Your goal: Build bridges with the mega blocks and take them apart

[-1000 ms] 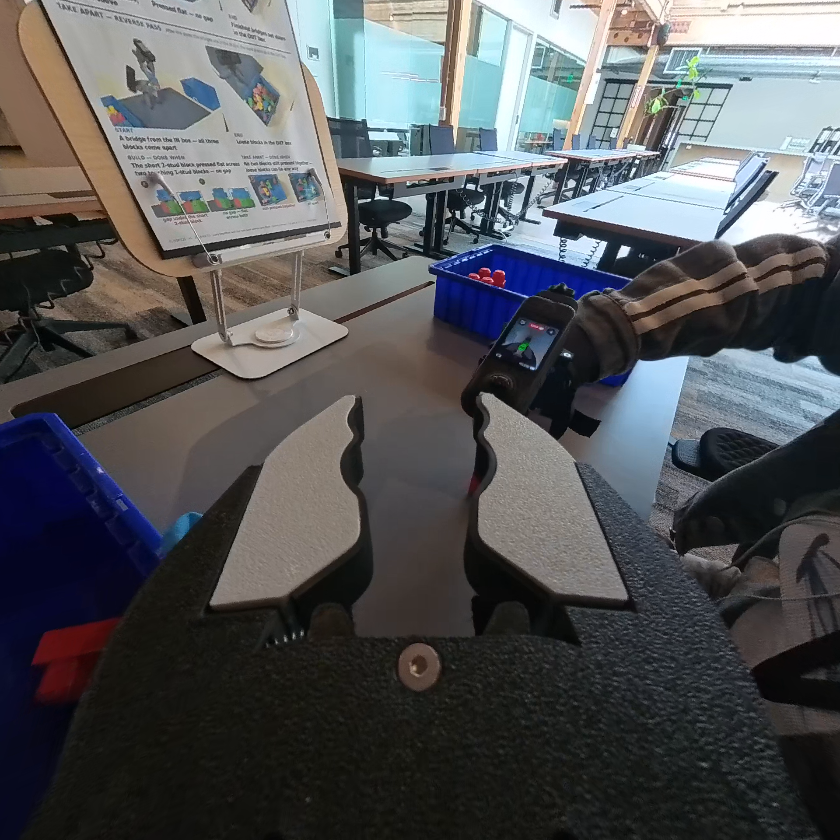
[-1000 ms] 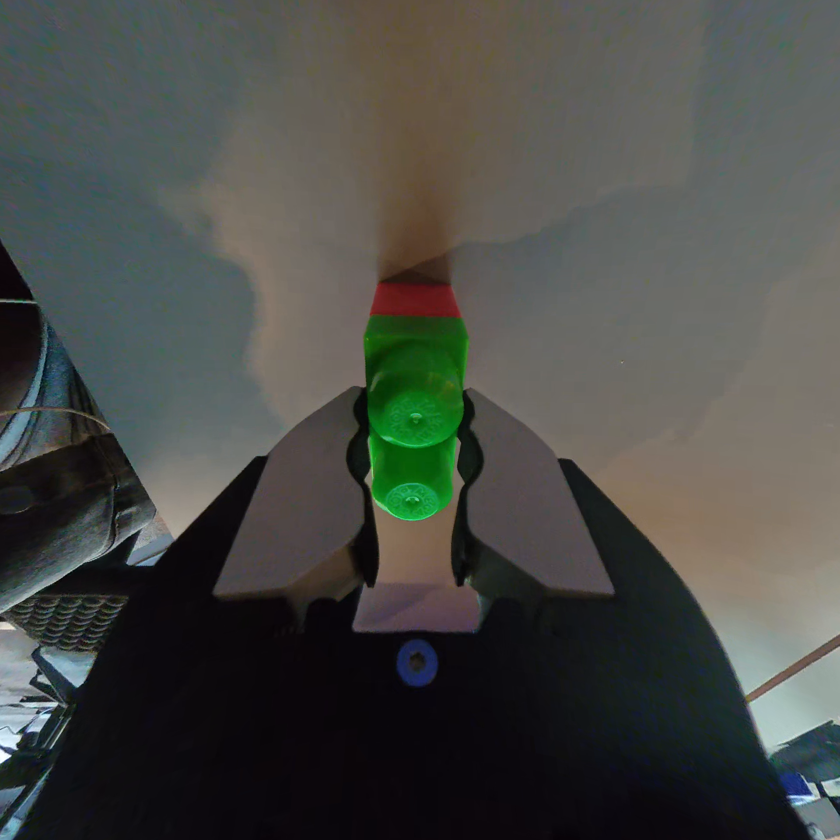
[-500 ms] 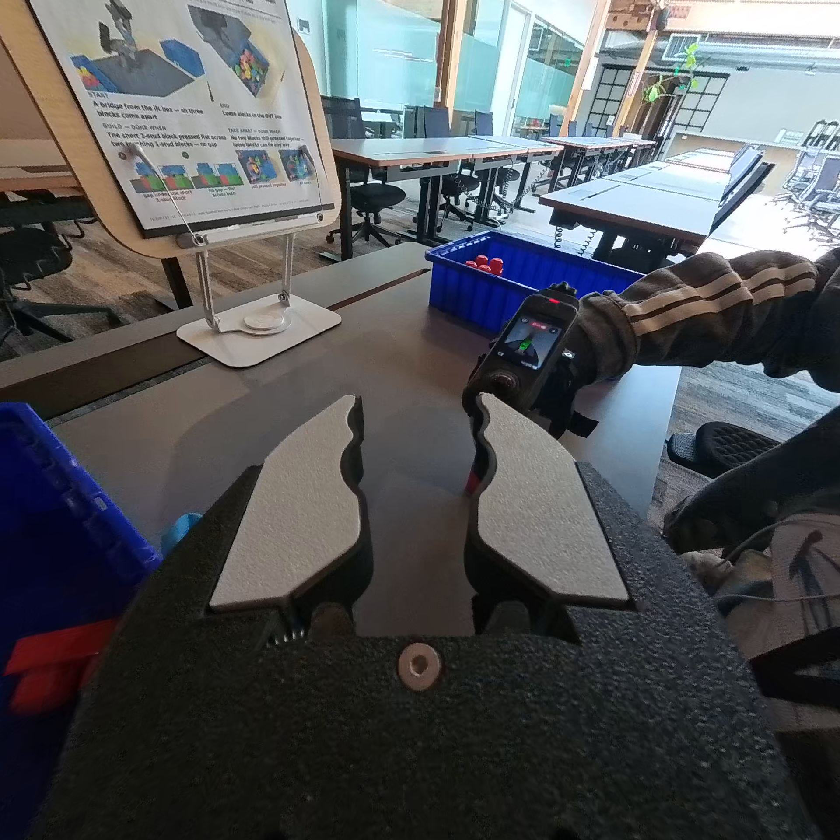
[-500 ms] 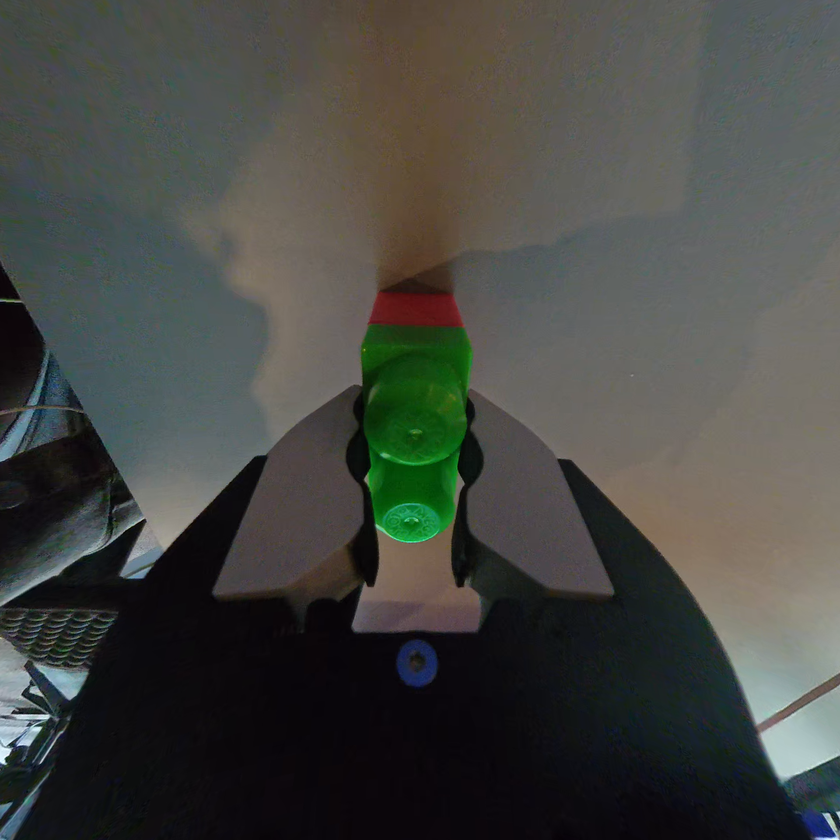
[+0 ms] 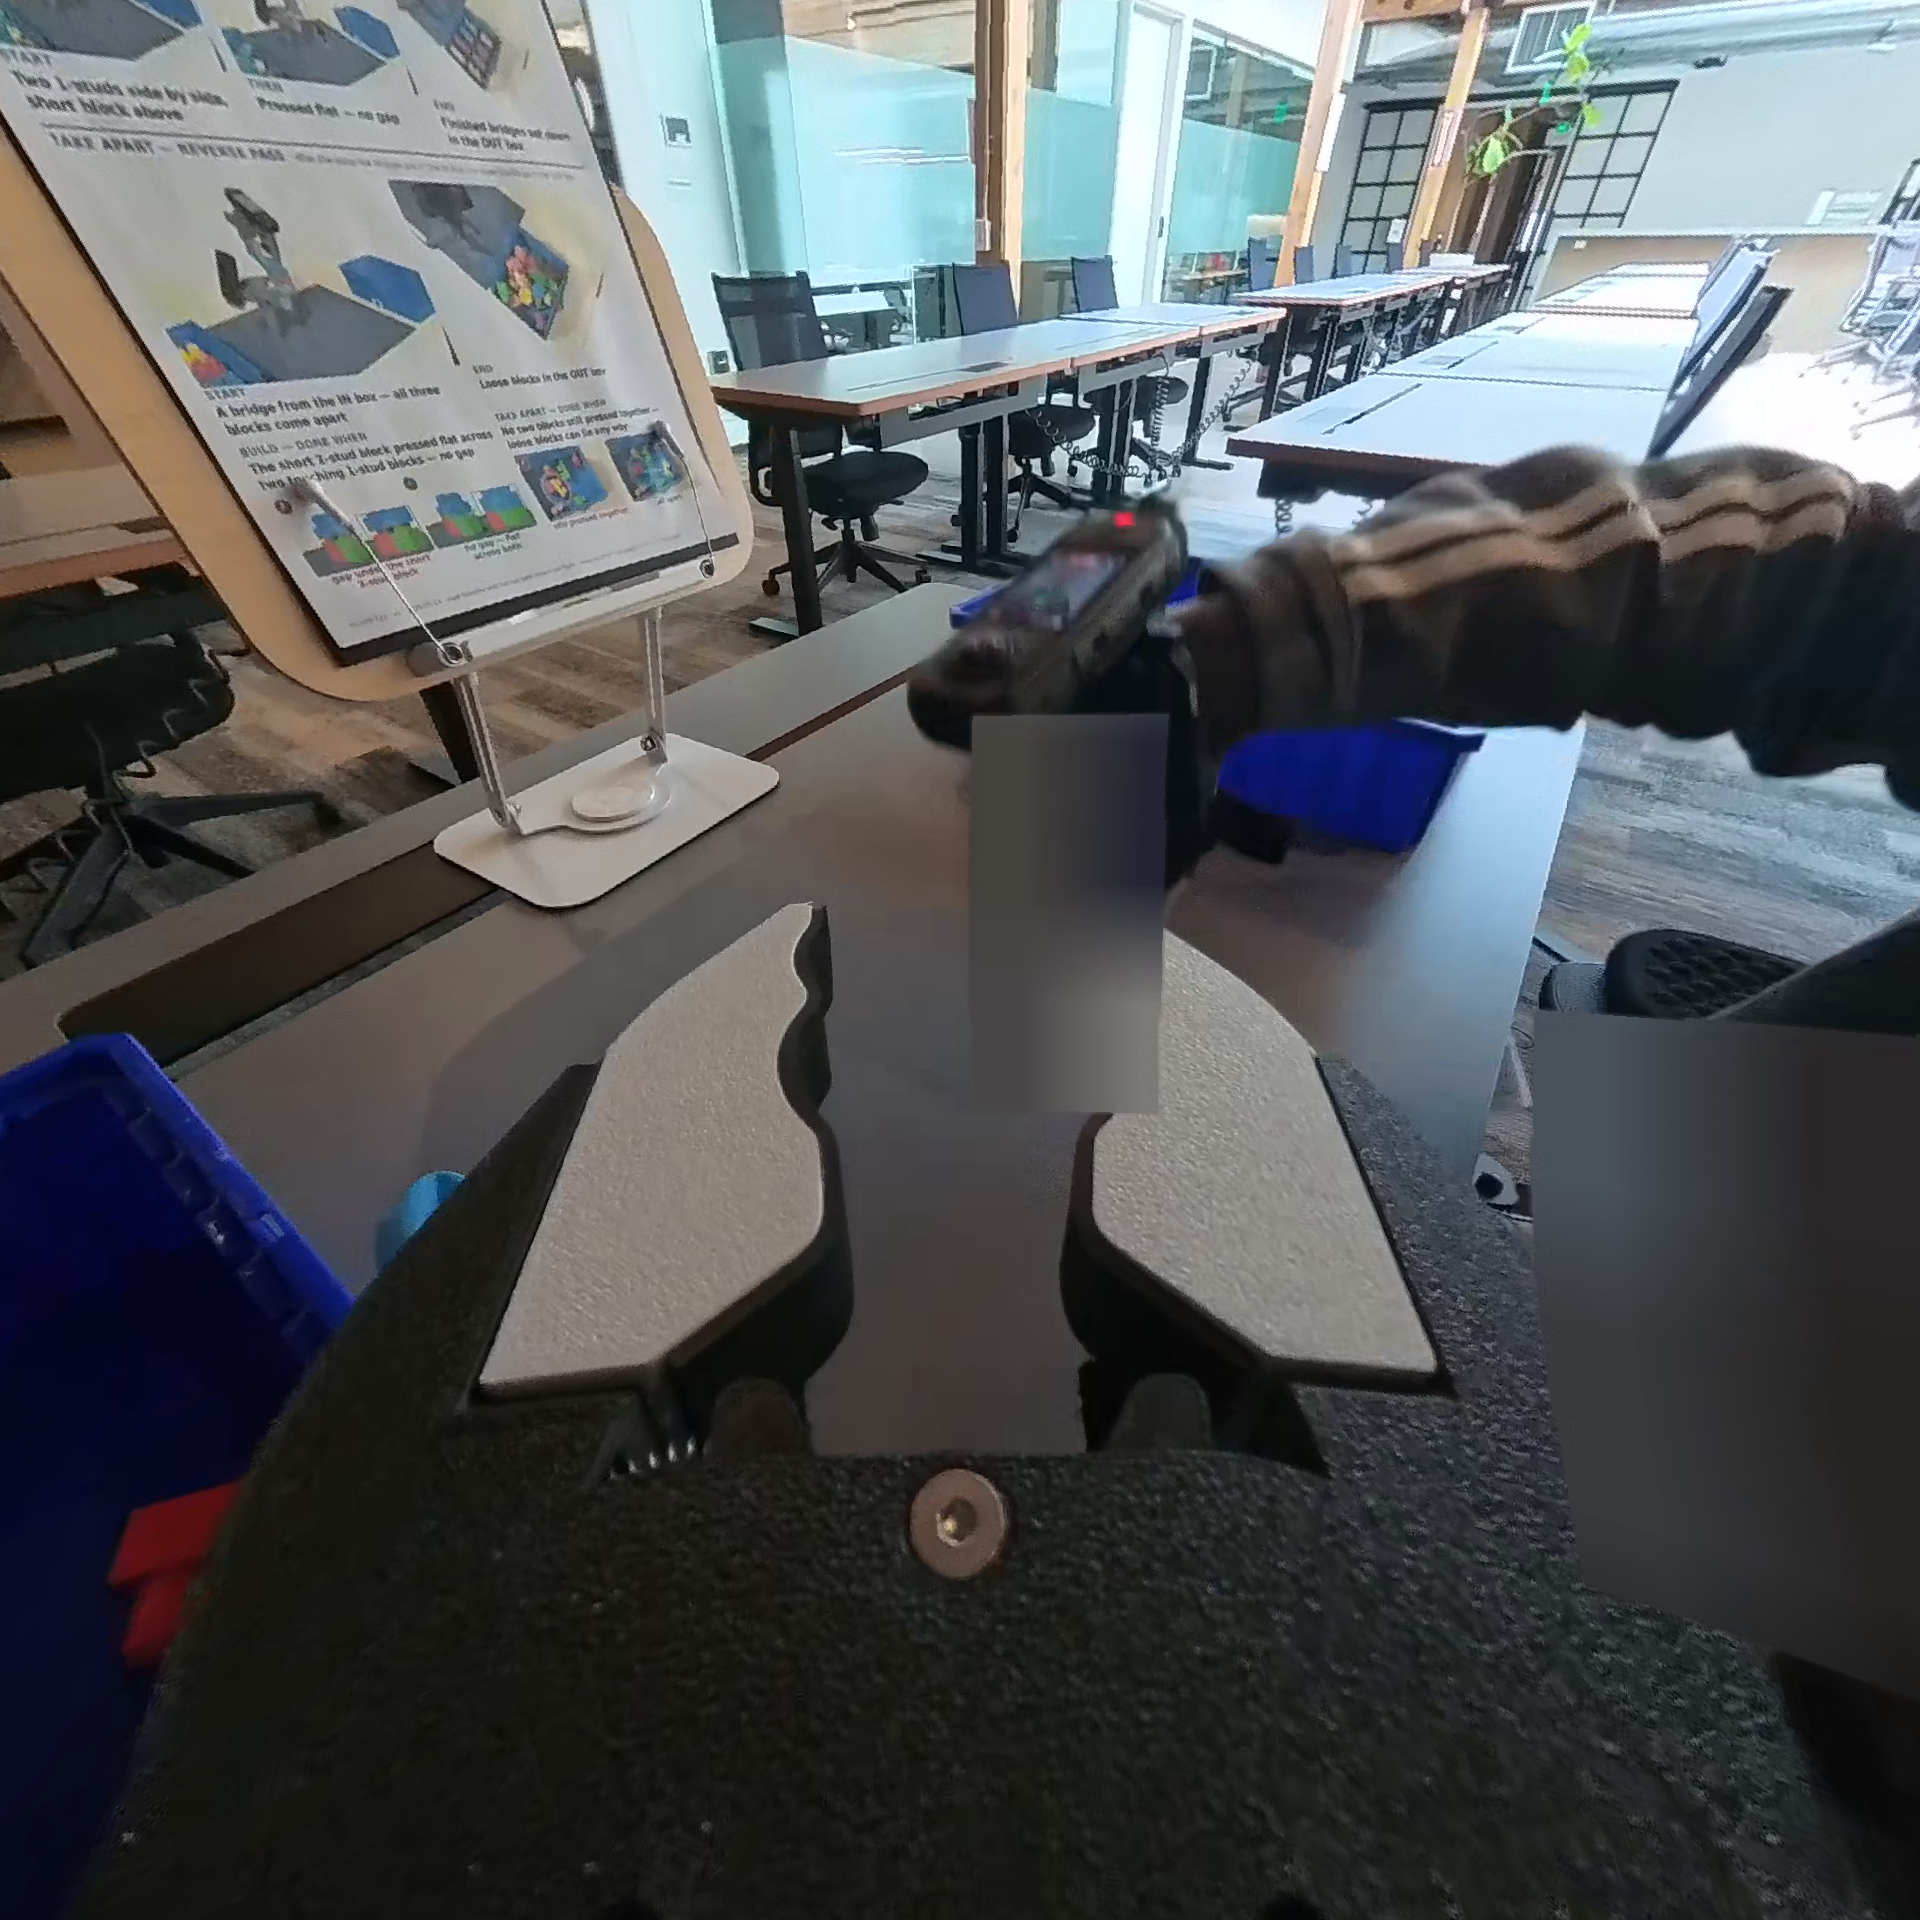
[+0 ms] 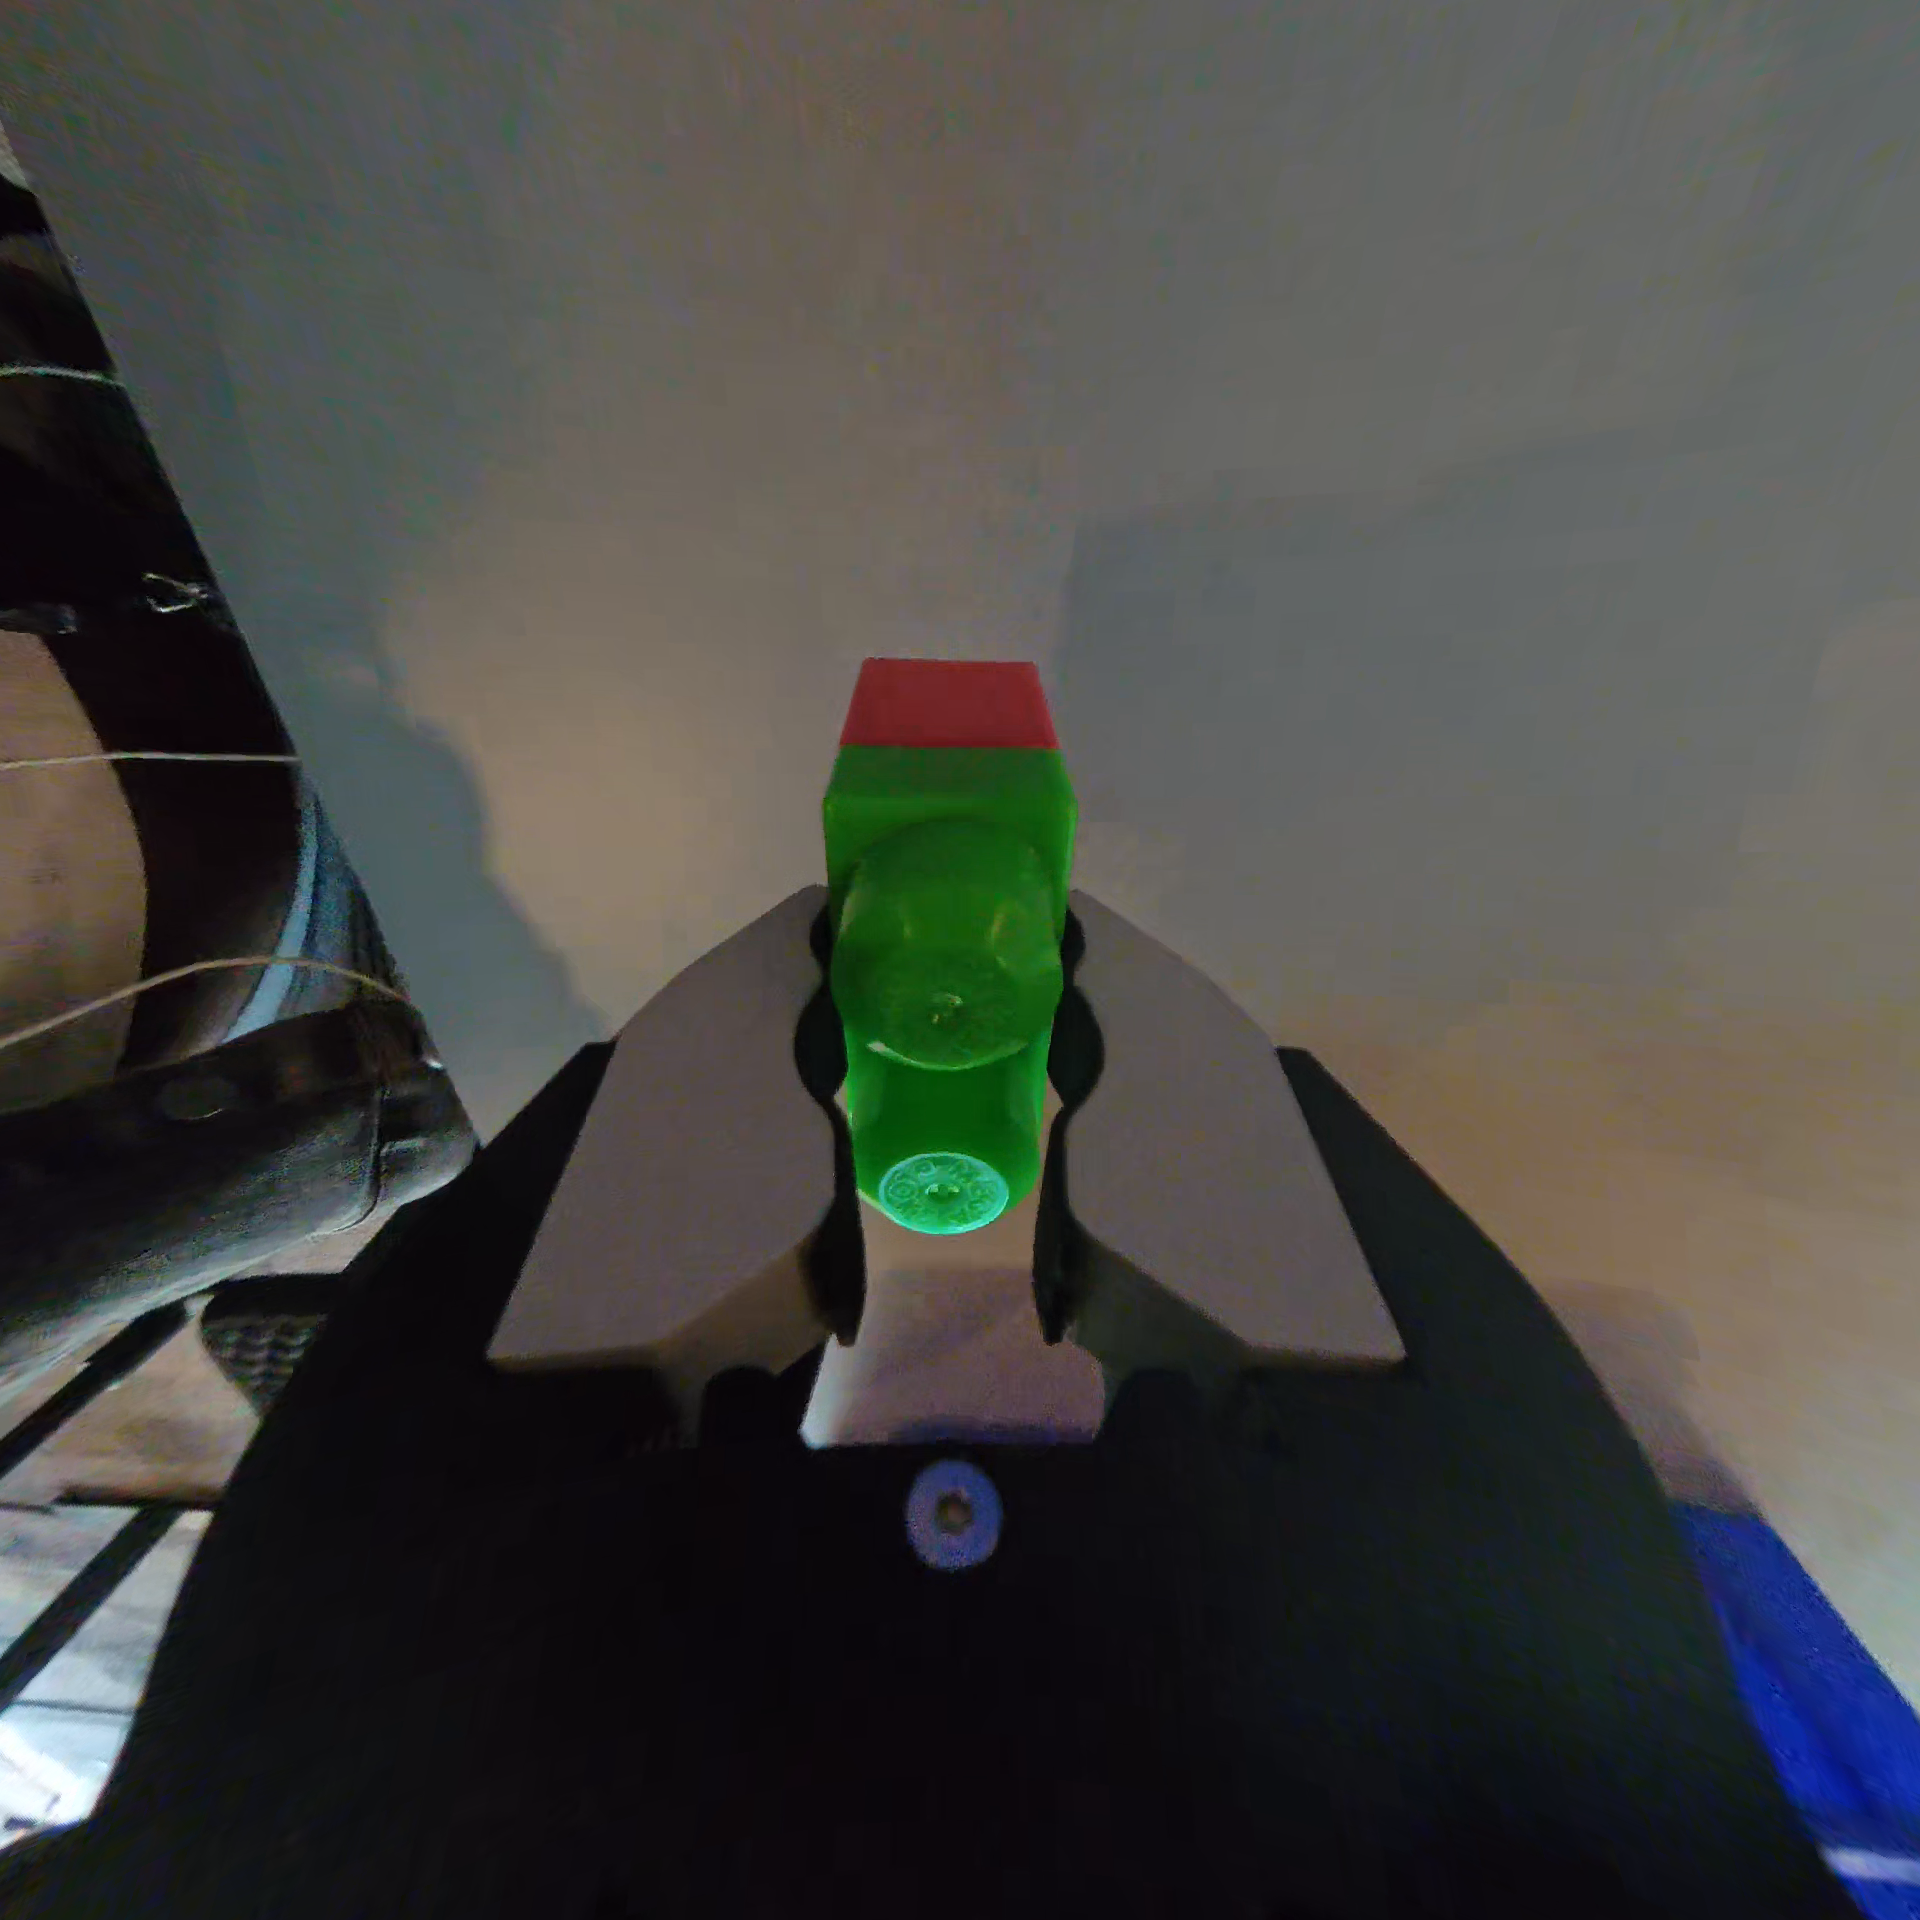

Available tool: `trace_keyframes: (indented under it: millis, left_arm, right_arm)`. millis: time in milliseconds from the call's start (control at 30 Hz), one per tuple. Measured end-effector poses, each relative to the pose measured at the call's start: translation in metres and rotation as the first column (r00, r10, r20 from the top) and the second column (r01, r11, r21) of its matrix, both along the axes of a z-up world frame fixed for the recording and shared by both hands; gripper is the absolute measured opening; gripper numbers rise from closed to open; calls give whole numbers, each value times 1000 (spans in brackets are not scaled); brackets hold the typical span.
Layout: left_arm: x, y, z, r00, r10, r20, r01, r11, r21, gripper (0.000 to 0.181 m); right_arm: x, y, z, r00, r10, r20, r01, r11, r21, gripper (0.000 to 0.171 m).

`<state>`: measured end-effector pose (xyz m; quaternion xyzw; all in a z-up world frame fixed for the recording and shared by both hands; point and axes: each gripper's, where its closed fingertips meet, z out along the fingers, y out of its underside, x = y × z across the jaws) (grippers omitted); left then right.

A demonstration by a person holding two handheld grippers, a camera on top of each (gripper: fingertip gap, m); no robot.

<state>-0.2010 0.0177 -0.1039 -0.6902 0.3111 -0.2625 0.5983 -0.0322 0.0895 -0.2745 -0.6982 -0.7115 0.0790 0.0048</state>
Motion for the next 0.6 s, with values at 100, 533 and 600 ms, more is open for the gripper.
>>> trace_keyframes:
  millis: [100, 533, 600]
  left_arm:
    - [0, 0, 1, 1000, 3, -3, -3, 1000, 4, 46]
    - [-5, -2, 3, 1000, 18, 2, -18, 1000, 8, 46]
    - [-5, -2, 3, 1000, 16, 1, -16, 1000, 9, 46]
  right_arm:
    - [19, 18, 34, 998, -61, 17, 61, 998, 13, 35]
    - [213, 106, 129, 799, -597, 71, 584, 798, 149, 36]
    - [249, 113, 130, 731, -678, 72, 663, 731, 160, 36]
